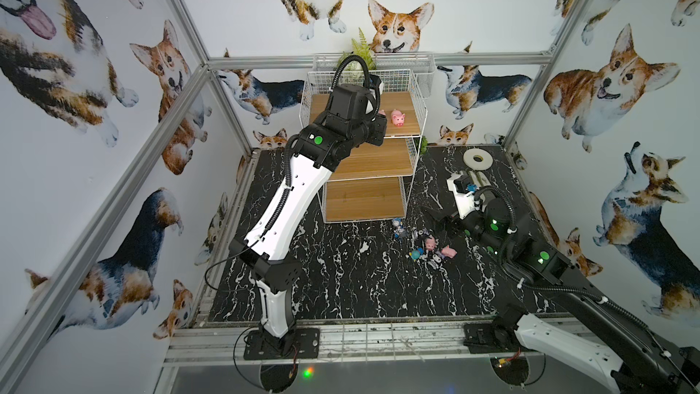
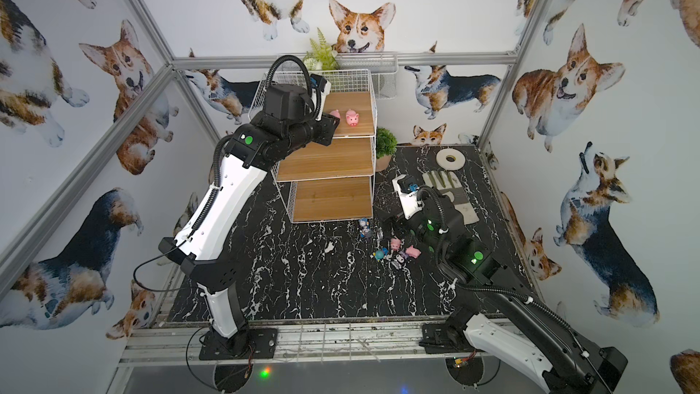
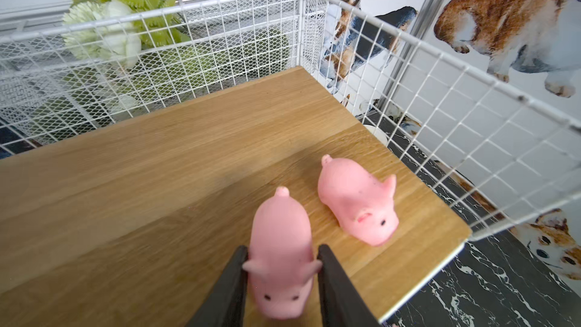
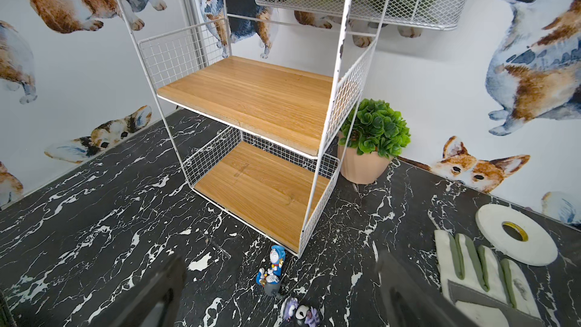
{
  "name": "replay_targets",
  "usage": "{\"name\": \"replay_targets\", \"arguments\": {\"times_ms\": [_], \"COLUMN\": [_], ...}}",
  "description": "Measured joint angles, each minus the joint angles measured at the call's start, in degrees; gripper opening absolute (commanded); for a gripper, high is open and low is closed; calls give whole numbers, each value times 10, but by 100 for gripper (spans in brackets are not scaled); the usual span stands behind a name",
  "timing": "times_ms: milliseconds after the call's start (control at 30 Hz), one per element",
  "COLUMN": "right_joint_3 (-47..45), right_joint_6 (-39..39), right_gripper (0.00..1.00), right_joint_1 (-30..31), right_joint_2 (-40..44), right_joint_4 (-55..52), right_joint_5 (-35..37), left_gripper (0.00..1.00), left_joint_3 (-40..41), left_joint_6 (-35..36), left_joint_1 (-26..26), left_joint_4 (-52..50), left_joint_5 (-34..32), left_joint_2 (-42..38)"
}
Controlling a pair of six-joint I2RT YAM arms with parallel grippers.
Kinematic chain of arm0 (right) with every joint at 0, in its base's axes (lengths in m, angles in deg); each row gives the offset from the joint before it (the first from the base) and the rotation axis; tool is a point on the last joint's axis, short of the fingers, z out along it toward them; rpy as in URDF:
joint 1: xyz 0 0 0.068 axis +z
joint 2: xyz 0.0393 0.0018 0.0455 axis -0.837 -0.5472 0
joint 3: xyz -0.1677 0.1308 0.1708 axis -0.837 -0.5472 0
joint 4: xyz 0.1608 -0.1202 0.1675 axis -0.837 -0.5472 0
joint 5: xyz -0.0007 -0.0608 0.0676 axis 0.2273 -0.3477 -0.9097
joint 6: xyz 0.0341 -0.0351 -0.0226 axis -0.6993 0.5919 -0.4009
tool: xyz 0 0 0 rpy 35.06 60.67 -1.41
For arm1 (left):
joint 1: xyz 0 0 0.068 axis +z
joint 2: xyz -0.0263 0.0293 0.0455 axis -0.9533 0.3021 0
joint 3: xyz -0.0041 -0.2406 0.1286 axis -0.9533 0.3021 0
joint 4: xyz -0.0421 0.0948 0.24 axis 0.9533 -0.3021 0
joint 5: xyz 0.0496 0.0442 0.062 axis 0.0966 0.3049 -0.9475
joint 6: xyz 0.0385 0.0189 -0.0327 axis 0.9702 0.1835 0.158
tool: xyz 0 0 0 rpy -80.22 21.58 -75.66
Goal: Organize plastic toys on shelves
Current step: Place the plastic toy on the shelf.
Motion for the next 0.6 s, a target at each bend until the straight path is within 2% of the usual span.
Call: {"name": "replay_targets", "arguments": {"times_ms": [167,267,367,467,600], "right_joint_3": [-4,-7,-10,-13,-16], "right_joint_6": [-8,-9,-9,-11,-12], "right_gripper": [100,100,100,100,100], "right_joint_1": [0,0,0,-3,-3], "right_joint_2": [2,7,9,9,9], "right_joint_4": [0,-1,-1,-2,-2], "right_joint_5": [-2,-2,-1,-1,-1], "left_gripper": [40,51,54,61,58], "left_joint_3": [-3,-5,-7,-7,-3], "left_joint_6": [-8,-14,-24,-30,-42], "left_joint_1": [0,0,0,0,3], "left_joint_4": [0,-2,-3,-3,0], "left_joint_5": [-13,-18,-16,-5,15], "left_joint_2": [6,11,11,5,-16]}}
